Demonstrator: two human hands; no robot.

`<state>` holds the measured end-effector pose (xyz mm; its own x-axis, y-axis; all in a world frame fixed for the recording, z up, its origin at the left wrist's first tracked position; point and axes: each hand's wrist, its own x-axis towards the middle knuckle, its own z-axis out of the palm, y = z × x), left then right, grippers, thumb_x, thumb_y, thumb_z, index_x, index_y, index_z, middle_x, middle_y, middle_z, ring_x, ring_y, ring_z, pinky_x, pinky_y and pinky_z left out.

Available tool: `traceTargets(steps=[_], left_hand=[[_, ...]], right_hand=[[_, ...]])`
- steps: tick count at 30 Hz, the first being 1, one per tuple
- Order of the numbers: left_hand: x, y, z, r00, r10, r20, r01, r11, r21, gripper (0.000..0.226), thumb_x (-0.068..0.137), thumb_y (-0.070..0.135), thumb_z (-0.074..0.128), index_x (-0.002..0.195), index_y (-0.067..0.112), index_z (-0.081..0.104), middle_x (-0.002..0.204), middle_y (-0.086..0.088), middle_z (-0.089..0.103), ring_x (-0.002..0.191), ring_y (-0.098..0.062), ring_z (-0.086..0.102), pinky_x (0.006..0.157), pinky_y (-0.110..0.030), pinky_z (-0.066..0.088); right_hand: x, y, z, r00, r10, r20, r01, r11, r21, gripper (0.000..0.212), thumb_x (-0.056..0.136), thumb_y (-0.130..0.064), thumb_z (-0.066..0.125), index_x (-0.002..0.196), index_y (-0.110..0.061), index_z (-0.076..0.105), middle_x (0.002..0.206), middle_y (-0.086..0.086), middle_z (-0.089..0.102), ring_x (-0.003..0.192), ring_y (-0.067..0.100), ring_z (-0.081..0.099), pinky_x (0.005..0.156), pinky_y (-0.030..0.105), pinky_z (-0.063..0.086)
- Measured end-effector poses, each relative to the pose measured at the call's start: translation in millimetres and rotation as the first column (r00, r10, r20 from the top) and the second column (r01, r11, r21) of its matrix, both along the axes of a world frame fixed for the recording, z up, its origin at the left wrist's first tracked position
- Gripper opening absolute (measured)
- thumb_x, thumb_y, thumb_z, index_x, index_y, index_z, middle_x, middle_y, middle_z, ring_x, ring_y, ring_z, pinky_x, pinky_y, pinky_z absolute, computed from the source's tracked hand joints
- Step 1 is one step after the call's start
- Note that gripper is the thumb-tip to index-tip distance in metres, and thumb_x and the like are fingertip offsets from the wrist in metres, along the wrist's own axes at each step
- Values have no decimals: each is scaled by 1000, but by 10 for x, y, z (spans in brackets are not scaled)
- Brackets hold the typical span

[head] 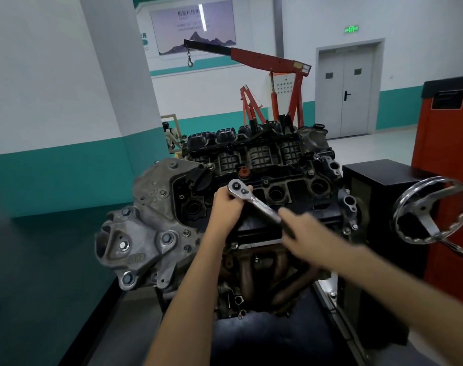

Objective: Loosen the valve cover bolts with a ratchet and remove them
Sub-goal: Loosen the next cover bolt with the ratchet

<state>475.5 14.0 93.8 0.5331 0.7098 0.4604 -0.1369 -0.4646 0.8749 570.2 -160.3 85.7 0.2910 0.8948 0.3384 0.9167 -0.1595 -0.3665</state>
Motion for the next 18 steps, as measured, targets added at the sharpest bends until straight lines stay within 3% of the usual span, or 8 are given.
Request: traceTargets(steps=[3, 6, 8, 10, 12, 13, 16, 18], left_hand=[[-31, -35, 21, 1000, 7, -17, -7, 999, 48, 38, 90, 9, 55, 55, 23, 54, 54, 8, 42, 56, -6, 37, 58, -25, 34], [-86, -36, -52, 998, 49, 39, -49, 999, 3, 30, 90, 5, 55, 67, 23, 62, 57, 15, 51, 55, 1, 44, 58, -19, 38], [-81, -52, -85, 998, 36, 61, -33, 999, -38, 20, 93, 8, 58, 75, 11, 66, 62, 14, 56, 60, 1, 51, 62, -15, 41], [-44, -80, -93, 996, 40, 84, -36, 998, -50, 37, 95, 17, 62, 61, 13, 48, 55, 13, 41, 56, -4, 40, 57, -19, 35], [-12, -108, -83, 994, 57, 96, -53, 998, -39, 44, 95, 21, 63, 63, 16, 33, 57, 4, 31, 58, -10, 31, 57, -26, 29], [-6, -109, -85, 994, 62, 95, -60, 998, -22, 43, 95, 21, 63, 65, 14, 33, 60, -2, 31, 59, -13, 31, 59, -28, 28], [-75, -68, -97, 994, 53, 98, -53, 999, -9, 39, 95, 23, 64, 66, 10, 42, 60, -3, 46, 59, -9, 45, 60, -22, 40], [-143, -21, -50, 998, 9, 64, -11, 999, 32, 37, 93, 25, 67, 64, 11, 48, 62, -4, 56, 63, -8, 55, 67, -20, 46]], right_hand=[[460, 30, 628, 940, 114, 322, -64, 985, -160, 17, 92, -17, 58, 100, -25, 45, 73, -6, 51, 67, 19, 58, 56, 22, 42], [439, 131, 596, 894, 83, 440, -32, 992, -123, 22, 91, -20, 58, 110, -22, 45, 84, 1, 56, 75, 23, 58, 66, 34, 48], [195, 63, 216, 959, 5, 283, -11, 1000, 21, 17, 91, -20, 57, 99, -22, 43, 78, 1, 54, 73, 27, 60, 62, 32, 45], [-216, 31, -192, 999, -34, -31, 39, 985, 168, 20, 91, -19, 58, 90, -23, 38, 67, -5, 49, 61, 20, 56, 54, 27, 41], [-704, 167, -433, 958, -65, -280, 136, 961, 242, 22, 92, -17, 57, 89, -23, 36, 68, -6, 50, 60, 14, 53, 52, 22, 41], [-923, 292, -504, 930, -76, -359, 178, 949, 259, 18, 93, -16, 55, 93, -21, 37, 73, -2, 55, 66, 17, 58, 56, 26, 47], [-1256, 504, -569, 885, -64, -461, 216, 934, 286, 19, 93, -12, 50, 111, -10, 42, 88, 12, 62, 81, 28, 64, 70, 40, 54], [-1048, 412, -494, 916, -56, -397, 155, 963, 223, 26, 93, -12, 52, 116, -9, 41, 83, 5, 56, 73, 19, 60, 60, 24, 49]])
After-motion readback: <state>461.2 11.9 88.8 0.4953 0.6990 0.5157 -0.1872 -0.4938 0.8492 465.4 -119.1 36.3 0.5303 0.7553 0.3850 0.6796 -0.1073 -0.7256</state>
